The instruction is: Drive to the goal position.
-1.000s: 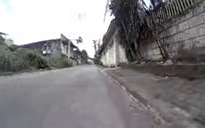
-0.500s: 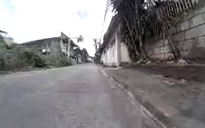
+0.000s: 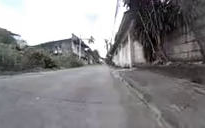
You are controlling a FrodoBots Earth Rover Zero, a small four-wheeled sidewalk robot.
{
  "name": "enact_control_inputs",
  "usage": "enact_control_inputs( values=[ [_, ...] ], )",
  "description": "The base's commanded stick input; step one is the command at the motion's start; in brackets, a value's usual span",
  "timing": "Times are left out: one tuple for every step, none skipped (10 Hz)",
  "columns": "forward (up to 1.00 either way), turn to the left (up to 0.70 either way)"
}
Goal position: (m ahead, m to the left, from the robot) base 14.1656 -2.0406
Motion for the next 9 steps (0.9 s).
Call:
enact_control_inputs(
  values=[
    [1.0,0.0],
    [1.0,0.0],
    [1.0,0.0],
    [1.0,0.0],
    [1.0,0.0],
    [1.0,0.0],
    [1.0,0.0],
    [1.0,-0.01],
    [1.0,-0.02]
  ],
)
